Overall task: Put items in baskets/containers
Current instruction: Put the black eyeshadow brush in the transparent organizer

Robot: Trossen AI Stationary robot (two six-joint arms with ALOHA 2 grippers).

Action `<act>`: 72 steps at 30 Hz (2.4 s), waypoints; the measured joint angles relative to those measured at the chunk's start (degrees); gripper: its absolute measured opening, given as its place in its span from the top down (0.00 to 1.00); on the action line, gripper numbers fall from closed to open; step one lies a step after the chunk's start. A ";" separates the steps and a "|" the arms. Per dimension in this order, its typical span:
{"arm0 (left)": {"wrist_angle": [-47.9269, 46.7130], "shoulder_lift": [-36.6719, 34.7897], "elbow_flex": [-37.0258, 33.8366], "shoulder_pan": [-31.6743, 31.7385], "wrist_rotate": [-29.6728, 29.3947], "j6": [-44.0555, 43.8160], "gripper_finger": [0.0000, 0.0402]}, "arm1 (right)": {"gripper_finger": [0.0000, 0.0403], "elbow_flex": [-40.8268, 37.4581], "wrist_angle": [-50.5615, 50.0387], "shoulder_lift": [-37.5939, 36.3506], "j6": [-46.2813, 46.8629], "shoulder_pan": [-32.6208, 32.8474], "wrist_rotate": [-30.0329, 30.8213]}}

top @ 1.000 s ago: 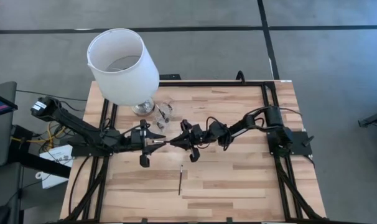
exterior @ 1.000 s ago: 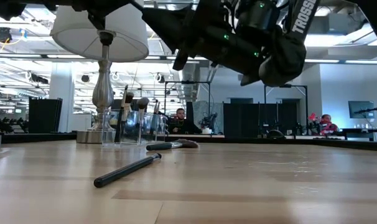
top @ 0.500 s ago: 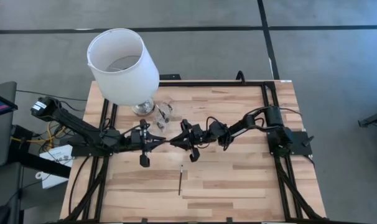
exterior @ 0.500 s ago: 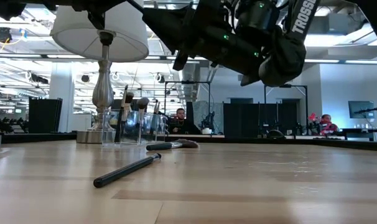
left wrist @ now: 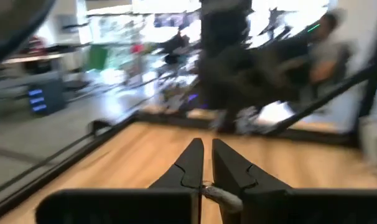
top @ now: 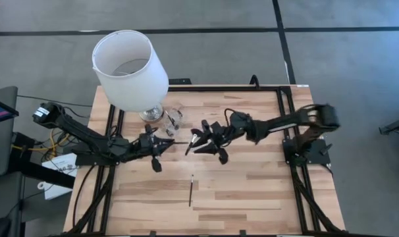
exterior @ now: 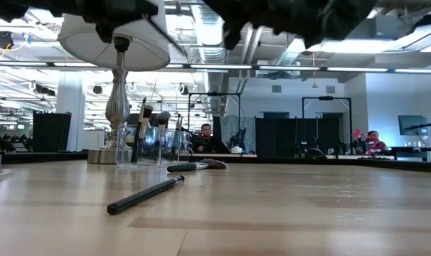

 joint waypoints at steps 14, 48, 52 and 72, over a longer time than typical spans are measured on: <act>-14.26 7.38 4.58 10.41 -14.41 -4.54 0.96 | 0.75 0.00 -27.67 -12.76 -12.35 6.76 23.38; -9.71 24.26 4.56 26.25 -10.70 -10.33 0.94 | 0.75 -0.02 -29.38 -12.61 -12.31 6.91 23.47; -9.65 22.97 4.56 26.21 -7.45 -10.75 0.91 | 0.75 -0.02 -29.38 -12.61 -12.31 6.91 23.47; -10.05 10.81 4.51 17.45 -8.68 -1.27 0.72 | 0.73 -0.02 -30.69 -12.59 -15.27 10.32 24.40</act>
